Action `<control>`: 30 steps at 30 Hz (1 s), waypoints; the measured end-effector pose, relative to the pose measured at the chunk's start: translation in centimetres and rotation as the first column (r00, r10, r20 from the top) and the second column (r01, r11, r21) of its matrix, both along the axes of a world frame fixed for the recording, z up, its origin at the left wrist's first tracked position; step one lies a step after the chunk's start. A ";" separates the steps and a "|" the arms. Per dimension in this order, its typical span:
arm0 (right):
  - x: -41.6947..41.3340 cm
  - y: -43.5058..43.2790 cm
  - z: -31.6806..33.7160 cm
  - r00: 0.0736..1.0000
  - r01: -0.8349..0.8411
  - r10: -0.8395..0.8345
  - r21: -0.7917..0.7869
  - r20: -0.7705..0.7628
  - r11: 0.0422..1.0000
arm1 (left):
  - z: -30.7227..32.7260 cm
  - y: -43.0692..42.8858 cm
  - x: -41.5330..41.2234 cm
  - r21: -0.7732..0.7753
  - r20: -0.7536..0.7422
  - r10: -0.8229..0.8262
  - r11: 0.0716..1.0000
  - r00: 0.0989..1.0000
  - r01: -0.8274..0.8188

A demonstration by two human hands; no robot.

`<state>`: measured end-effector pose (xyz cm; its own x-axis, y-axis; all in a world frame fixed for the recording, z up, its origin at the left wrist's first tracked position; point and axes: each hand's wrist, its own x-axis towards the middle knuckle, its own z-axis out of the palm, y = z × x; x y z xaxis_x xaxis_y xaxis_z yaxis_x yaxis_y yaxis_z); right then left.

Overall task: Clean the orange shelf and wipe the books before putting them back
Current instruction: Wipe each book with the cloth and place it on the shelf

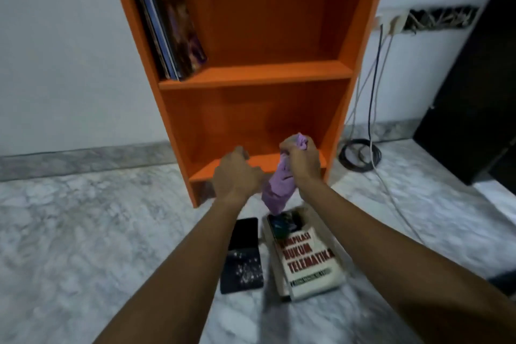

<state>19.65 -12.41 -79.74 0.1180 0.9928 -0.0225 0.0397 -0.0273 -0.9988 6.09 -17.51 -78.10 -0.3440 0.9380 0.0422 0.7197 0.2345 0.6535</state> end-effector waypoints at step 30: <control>10.7 -12.3 -20.1 0.861 -0.298 0.268 0.001 0.433 0.955 | -18.9 -7.2 9.3 -0.308 0.889 0.169 0.908 0.426 0.283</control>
